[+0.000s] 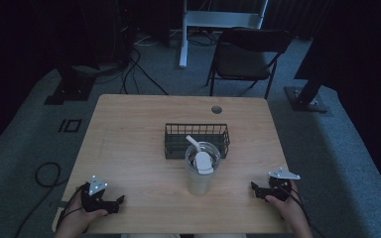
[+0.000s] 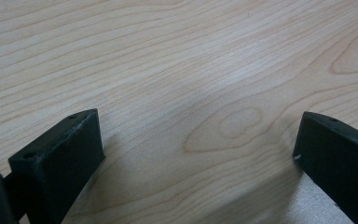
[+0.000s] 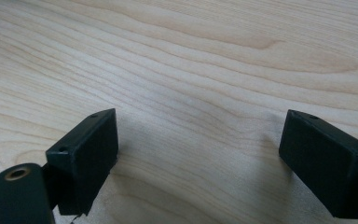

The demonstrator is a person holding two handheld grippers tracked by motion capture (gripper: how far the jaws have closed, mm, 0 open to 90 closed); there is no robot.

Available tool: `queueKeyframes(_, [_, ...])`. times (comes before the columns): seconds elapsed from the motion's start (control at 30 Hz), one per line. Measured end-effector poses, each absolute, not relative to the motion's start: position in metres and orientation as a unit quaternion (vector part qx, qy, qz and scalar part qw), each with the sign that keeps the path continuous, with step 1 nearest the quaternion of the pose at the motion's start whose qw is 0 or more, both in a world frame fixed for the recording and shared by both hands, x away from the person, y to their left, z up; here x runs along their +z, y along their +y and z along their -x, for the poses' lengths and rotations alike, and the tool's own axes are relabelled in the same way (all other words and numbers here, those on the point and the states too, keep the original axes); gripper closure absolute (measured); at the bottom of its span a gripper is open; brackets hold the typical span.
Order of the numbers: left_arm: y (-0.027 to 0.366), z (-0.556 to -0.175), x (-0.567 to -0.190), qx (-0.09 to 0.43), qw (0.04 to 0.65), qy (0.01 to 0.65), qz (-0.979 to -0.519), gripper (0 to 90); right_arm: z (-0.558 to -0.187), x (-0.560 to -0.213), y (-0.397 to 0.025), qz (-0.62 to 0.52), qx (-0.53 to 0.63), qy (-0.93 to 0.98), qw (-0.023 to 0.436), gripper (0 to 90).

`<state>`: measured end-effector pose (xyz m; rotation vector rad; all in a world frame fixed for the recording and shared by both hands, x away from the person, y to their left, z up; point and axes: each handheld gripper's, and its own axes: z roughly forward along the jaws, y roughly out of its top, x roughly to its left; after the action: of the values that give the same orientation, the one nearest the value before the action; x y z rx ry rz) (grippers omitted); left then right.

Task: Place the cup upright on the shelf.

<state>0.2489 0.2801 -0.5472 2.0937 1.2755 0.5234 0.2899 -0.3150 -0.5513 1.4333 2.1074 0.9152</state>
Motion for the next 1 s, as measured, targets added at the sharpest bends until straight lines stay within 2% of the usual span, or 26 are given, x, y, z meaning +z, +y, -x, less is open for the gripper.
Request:
queueKeyframes(0.83, [0.278, -0.244, -0.547, 0.192, 0.321, 0.446, -0.813, 1.6, -0.29, -0.551, -0.315, -0.515, 0.334, 0.76, 0.212, 11.4])
queueKeyframes(1.0, [0.268, -0.245, -0.544, 0.186, 0.349, 0.432, -0.811, 1.7, -0.29, -0.547, -0.309, -0.502, 0.357, 0.762, 0.201, 11.4])
